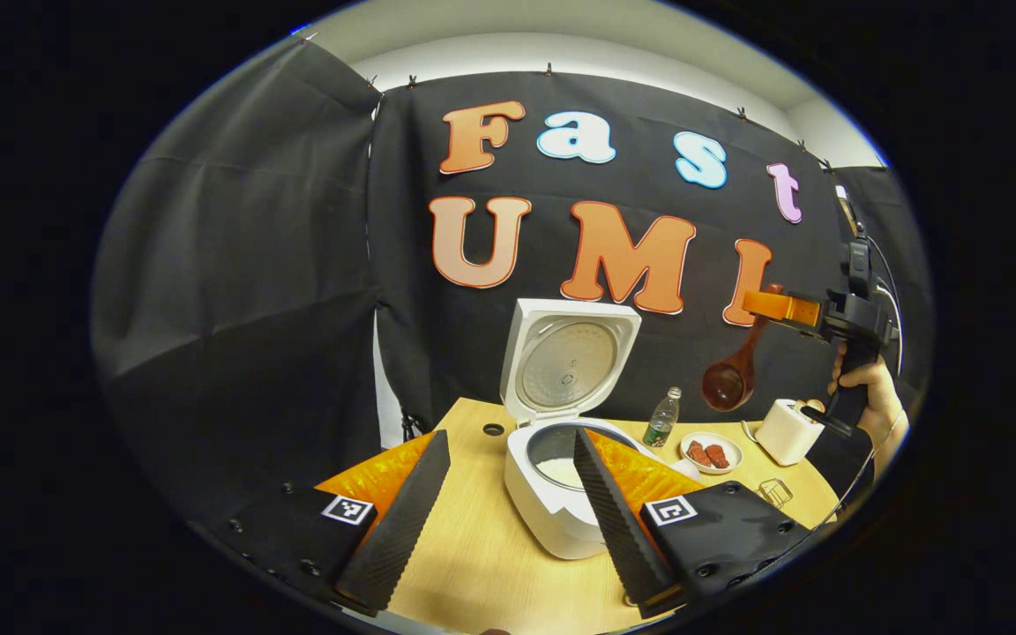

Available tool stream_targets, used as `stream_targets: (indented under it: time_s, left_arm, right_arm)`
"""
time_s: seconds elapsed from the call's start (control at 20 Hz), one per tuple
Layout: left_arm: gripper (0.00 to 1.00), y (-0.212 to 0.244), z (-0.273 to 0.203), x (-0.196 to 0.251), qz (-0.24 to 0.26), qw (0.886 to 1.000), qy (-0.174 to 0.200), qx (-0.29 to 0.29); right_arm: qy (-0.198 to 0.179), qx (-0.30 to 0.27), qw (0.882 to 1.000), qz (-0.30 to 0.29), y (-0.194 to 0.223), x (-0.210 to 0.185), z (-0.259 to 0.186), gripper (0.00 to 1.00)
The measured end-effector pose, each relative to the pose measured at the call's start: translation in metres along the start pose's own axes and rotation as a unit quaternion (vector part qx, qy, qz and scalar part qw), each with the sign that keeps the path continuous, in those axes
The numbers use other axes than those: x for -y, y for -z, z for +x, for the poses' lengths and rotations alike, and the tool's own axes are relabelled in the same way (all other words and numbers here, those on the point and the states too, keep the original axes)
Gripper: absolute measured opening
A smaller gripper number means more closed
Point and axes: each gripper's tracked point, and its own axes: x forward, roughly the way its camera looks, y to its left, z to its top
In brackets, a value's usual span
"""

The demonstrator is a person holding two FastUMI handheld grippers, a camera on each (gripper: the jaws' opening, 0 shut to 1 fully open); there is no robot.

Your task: Close the left gripper, press the button to open the rice cooker; take a wooden spoon from the chopstick holder with the right hand, scoop a spoonful of rice and pour it into the rice cooker, then put the wooden spoon back into the chopstick holder.

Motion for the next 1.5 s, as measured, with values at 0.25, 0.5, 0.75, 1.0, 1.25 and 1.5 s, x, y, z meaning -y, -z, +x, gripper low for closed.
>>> stream_targets:
  time_s: [0.25,0.5,0.75,1.0,1.25,1.5]
  left_arm:
    - [0.96,0.006,0.000,0.021,-0.008,1.000,0.014,-0.008]
    - [0.96,0.006,-0.005,0.034,0.003,1.000,0.012,-0.007]
    - [0.96,-0.002,-0.014,0.048,0.006,1.000,0.015,0.001]
    - [0.96,0.003,-0.027,0.054,0.024,1.000,0.010,-0.001]
    - [0.96,0.002,-0.042,0.060,0.015,1.000,0.005,0.004]
    - [0.96,0.004,-0.058,0.050,0.014,1.000,-0.017,0.007]
  right_arm:
    - [0.058,-0.005,0.998,0.026,0.006,0.077,-0.037,0.16]
    - [0.112,-0.014,0.992,0.054,0.026,0.148,-0.079,0.16]
    - [0.150,-0.032,0.985,0.082,0.063,0.198,-0.113,0.16]
    - [0.172,-0.058,0.977,0.117,0.112,0.229,-0.130,0.16]
    - [0.197,-0.091,0.966,0.140,0.164,0.252,-0.129,0.16]
    - [0.204,-0.114,0.958,0.168,0.204,0.267,-0.122,0.16]
